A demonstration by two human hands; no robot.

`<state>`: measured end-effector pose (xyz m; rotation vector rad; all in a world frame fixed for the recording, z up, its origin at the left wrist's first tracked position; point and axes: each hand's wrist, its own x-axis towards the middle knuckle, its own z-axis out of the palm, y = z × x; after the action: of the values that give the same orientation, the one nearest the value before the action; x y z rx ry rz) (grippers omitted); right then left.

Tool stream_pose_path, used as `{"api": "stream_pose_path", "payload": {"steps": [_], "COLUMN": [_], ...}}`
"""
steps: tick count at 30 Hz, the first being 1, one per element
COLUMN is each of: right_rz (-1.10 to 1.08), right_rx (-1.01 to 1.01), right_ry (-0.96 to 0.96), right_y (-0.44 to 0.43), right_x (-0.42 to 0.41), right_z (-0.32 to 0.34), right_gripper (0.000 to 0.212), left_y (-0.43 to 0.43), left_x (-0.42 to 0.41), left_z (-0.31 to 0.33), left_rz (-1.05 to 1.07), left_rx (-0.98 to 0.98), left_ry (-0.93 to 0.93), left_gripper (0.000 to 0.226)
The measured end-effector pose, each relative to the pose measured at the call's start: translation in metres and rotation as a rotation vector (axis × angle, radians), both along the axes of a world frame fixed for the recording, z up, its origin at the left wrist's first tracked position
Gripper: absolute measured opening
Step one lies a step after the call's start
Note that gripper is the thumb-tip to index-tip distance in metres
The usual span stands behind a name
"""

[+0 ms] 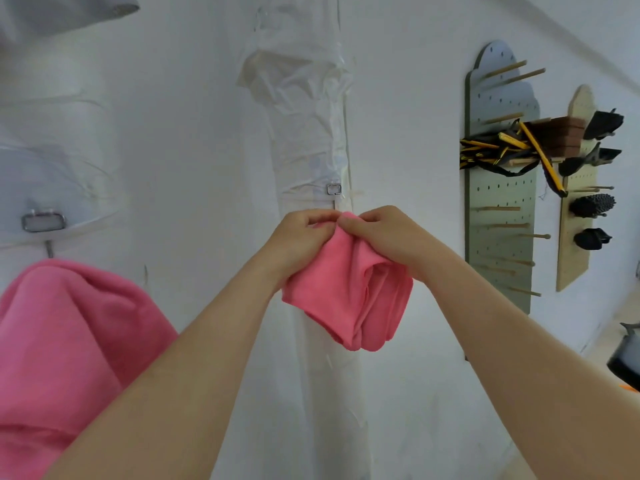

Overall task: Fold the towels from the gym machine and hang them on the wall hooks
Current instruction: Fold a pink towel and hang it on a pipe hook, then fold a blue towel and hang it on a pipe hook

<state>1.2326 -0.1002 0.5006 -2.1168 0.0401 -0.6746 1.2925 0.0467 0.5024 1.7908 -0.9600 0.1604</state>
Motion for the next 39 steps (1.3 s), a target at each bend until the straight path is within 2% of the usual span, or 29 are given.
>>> {"api": "stream_pose_path", "payload": {"steps": [2, 4, 5, 7, 9, 12, 15, 17, 19, 21, 23, 25, 29, 32, 35, 39], "right_rz": [-0.078, -0.227, -0.278, -0.34, -0.373, -0.395, -0.351, -0.248, -0.141, -0.117, -0.168, -0.225, -0.225, -0.167, -0.105, 0.003], "right_rx": [-0.097, -0.332, -0.43, -0.549, -0.517, -0.31, -0.256, -0.247, -0.203, -0.18, -0.192, -0.258, -0.39, -0.444, -0.532, -0.547], "right_ry": [-0.075, -0.211, -0.267, -0.328, -0.389, -0.432, -0.272, -0.144, -0.045, -0.028, -0.077, -0.171, -0.323, -0.286, -0.232, -0.008], "right_y": [0.003, 0.01, 0.013, 0.017, 0.02, 0.027, 0.028, 0.028, 0.03, 0.032, 0.032, 0.031, 0.022, 0.013, 0.003, -0.004], "right_x": [0.003, 0.009, 0.011, 0.017, 0.022, 0.023, 0.025, 0.019, 0.003, -0.018, -0.039, -0.06, -0.104, -0.135, -0.166, -0.21], "right_z": [-0.001, -0.006, -0.009, -0.022, -0.034, -0.041, -0.038, -0.032, -0.027, -0.028, -0.034, -0.04, -0.046, -0.058, -0.078, -0.111], "right_gripper": [0.035, 0.026, 0.024, 0.024, 0.024, 0.018, 0.023, 0.029, 0.035, 0.038, 0.055, 0.061, 0.044, 0.034, 0.02, 0.025], "left_y": [-0.001, -0.003, -0.004, -0.005, -0.003, 0.002, 0.004, 0.006, 0.01, 0.012, 0.015, 0.018, 0.027, 0.03, 0.026, 0.021], "left_x": [0.006, 0.008, 0.008, 0.005, 0.005, -0.001, -0.014, -0.02, -0.028, -0.042, -0.061, -0.078, -0.114, -0.15, -0.184, -0.23], "left_z": [-0.003, -0.01, -0.013, -0.018, -0.025, -0.034, -0.023, -0.016, -0.018, -0.024, -0.029, -0.034, -0.048, -0.063, -0.089, -0.129], "left_rz": [0.187, 0.517, 0.644, 0.658, 0.505, 0.389, 0.281, 0.225, 0.194, 0.211, 0.252, 0.281, 0.318, 0.289, 0.277, 0.23], "left_rx": [0.149, 0.326, 0.343, 0.308, 0.303, 0.325, 0.261, 0.269, 0.246, 0.164, 0.049, -0.045, -0.092, -0.085, -0.021, 0.119], "left_ry": [-0.285, -0.724, -0.896, -1.033, -0.954, -0.809, -0.526, -0.352, -0.269, -0.252, -0.266, -0.274, -0.307, -0.265, -0.251, -0.306], "left_gripper": [0.027, 0.028, 0.025, 0.024, 0.039, 0.056, 0.051, 0.061, 0.072, 0.068, 0.054, 0.042, 0.024, 0.03, 0.024, 0.029]}}
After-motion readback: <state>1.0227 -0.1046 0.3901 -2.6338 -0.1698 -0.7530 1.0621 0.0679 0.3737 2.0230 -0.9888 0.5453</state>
